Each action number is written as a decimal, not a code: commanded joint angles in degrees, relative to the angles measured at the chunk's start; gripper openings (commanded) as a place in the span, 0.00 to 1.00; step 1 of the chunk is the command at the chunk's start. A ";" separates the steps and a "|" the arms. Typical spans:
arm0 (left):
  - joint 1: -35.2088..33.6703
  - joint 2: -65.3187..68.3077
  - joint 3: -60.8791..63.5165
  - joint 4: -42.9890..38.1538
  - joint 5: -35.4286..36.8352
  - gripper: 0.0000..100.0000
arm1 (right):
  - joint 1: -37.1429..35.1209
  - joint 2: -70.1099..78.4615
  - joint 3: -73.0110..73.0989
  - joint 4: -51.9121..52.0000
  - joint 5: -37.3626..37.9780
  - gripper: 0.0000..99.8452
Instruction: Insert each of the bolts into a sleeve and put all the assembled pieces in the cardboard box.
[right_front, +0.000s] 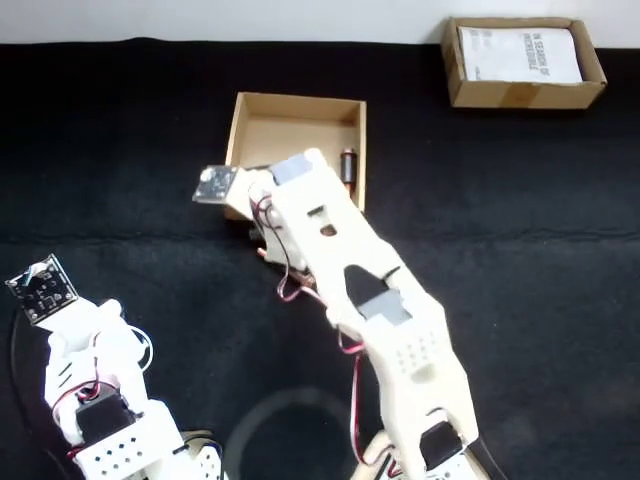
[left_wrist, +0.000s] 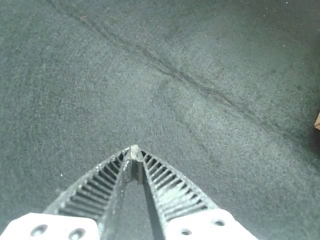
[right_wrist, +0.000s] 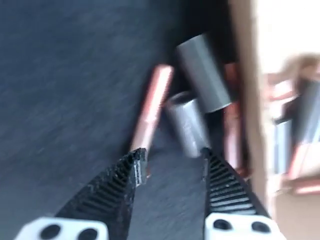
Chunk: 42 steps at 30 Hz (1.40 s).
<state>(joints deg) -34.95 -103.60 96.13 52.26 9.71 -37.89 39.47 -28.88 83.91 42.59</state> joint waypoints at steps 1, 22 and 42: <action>-0.13 -0.66 1.01 0.09 0.00 0.01 | 1.54 5.41 -11.21 0.22 0.79 0.16; 0.04 -0.66 1.01 0.26 0.00 0.01 | 1.89 27.56 -46.02 14.99 0.35 0.01; 2.59 -0.40 1.01 0.44 0.00 0.01 | 3.82 -18.51 -48.48 17.19 -22.15 0.01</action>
<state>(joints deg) -33.80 -103.60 96.13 52.26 9.71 -34.55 31.47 -74.77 100.53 25.54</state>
